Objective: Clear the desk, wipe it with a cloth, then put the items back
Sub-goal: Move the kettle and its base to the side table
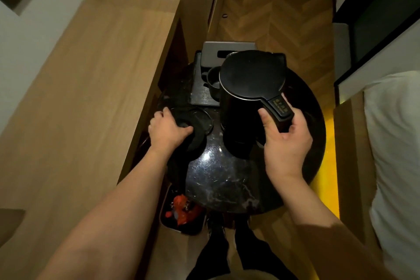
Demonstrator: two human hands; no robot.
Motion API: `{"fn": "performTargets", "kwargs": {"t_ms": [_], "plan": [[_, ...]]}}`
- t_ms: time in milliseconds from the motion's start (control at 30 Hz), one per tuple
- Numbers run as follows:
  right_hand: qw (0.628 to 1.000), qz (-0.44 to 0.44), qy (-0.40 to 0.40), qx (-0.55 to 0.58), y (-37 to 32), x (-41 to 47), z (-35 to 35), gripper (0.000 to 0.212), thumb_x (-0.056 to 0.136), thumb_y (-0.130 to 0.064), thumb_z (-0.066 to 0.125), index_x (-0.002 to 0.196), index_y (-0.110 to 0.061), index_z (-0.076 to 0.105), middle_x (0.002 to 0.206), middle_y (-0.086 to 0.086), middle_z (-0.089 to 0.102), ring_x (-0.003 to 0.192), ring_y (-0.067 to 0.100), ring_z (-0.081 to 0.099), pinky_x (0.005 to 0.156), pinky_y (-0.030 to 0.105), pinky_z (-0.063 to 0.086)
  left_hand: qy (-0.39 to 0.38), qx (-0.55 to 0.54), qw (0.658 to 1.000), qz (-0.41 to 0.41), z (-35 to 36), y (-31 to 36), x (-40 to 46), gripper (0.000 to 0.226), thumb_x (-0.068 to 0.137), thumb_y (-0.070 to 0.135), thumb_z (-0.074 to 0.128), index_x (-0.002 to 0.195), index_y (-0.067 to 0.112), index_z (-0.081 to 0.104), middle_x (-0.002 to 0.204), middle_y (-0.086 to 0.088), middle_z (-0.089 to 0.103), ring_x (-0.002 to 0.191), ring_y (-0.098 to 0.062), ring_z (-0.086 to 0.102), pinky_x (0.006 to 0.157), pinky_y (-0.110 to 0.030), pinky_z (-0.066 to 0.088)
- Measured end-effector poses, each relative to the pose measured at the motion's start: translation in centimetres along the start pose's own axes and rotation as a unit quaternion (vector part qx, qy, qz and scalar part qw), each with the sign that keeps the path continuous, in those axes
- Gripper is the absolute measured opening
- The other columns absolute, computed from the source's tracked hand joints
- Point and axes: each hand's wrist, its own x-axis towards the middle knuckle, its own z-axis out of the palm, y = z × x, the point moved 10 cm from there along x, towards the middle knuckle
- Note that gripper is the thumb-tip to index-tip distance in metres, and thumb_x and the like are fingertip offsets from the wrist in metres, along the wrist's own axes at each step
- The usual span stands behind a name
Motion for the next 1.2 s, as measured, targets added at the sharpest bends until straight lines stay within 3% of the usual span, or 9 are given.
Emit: {"fn": "performTargets", "kwargs": {"t_ms": [267,467,600,667,800,1033,1067,1133,1200], "plan": [[0.996,0.002,-0.069,0.047,2.7,-1.4,1.8,0.059,0.083,-0.031,0.073,0.136,-0.01,0.057,0.12,-0.03,0.063,0.12,-0.001,0.058,0.096,0.014,0.047,-0.052,-0.002,0.996,0.079,4.9,1.2,2.2,0.108,0.074,0.063,0.075,0.156,0.011,0.028,0.149,-0.015,0.04,0.136,-0.036,0.041,0.112,-0.046,0.035],[0.997,-0.002,-0.071,0.044,3.6,-1.5,1.4,0.062,0.083,-0.042,0.072,0.137,-0.016,0.057,0.128,-0.023,0.063,0.124,0.003,0.057,0.101,0.022,0.048,-0.22,0.003,0.96,0.173,9.6,4.7,-0.3,0.093,0.071,0.068,0.076,0.146,0.022,0.047,0.135,-0.005,0.047,0.126,-0.029,0.05,0.106,-0.033,0.042],[0.997,0.0,-0.069,0.031,3.8,-1.4,1.0,0.062,0.083,-0.046,0.071,0.137,-0.019,0.056,0.131,-0.02,0.061,0.125,0.003,0.056,0.103,0.026,0.048,-0.313,-0.04,0.932,0.179,11.8,5.5,-1.8,0.09,0.071,0.065,0.079,0.146,0.028,0.048,0.137,-0.002,0.046,0.13,-0.021,0.047,0.098,-0.024,0.035],[0.997,-0.001,-0.066,0.031,3.8,-1.3,0.8,0.063,0.082,-0.046,0.071,0.137,-0.018,0.056,0.131,-0.022,0.061,0.125,0.002,0.056,0.103,0.026,0.047,-0.276,-0.055,0.944,0.173,11.2,5.1,-0.8,0.092,0.072,0.063,0.08,0.149,0.027,0.045,0.138,-0.006,0.045,0.131,-0.025,0.047,0.102,-0.026,0.037],[0.998,-0.002,-0.061,0.032,4.0,-1.3,0.5,0.065,0.081,-0.045,0.071,0.136,-0.013,0.057,0.123,-0.033,0.061,0.121,-0.002,0.057,0.1,0.019,0.047,-0.118,-0.029,0.985,0.122,8.4,2.9,2.0,0.109,0.075,0.059,0.079,0.158,0.016,0.023,0.153,-0.01,0.031,0.139,-0.034,0.034,0.113,-0.045,0.035],[0.995,-0.001,-0.083,0.062,4.4,-1.1,1.8,0.06,0.083,-0.032,0.073,0.137,-0.01,0.056,0.122,-0.03,0.063,0.12,-0.001,0.058,0.097,0.014,0.047,-0.066,0.087,0.981,0.162,7.5,3.0,1.6,0.096,0.088,0.068,0.058,0.159,0.018,0.018,0.163,-0.009,0.02,0.148,-0.033,0.021,0.122,-0.048,0.017],[0.994,-0.001,-0.089,0.069,4.4,-1.0,2.4,0.06,0.083,-0.032,0.073,0.136,-0.01,0.057,0.122,-0.031,0.062,0.12,-0.001,0.058,0.096,0.013,0.046,-0.064,0.059,0.984,0.153,6.8,2.8,1.3,0.087,0.093,0.063,0.055,0.159,0.017,0.022,0.163,-0.011,0.02,0.149,-0.033,0.02,0.123,-0.047,0.015],[0.992,-0.002,-0.1,0.08,4.4,-0.9,3.7,0.06,0.082,-0.037,0.073,0.135,-0.012,0.058,0.123,-0.033,0.061,0.12,-0.002,0.058,0.096,0.012,0.046,-0.067,-0.103,0.989,0.084,4.9,1.6,0.5,0.062,0.103,0.046,0.047,0.155,0.014,0.035,0.16,-0.01,0.029,0.147,-0.031,0.026,0.121,-0.042,0.02],[0.989,-0.002,-0.115,0.091,4.5,-1.0,5.4,0.061,0.082,-0.042,0.072,0.135,-0.015,0.058,0.125,-0.032,0.061,0.121,0.0,0.057,0.097,0.013,0.046,-0.067,-0.337,0.939,-0.026,3.0,-0.3,-0.7,0.043,0.107,0.036,0.042,0.144,0.016,0.05,0.145,-0.002,0.049,0.139,-0.023,0.042,0.115,-0.038,0.031]]}}
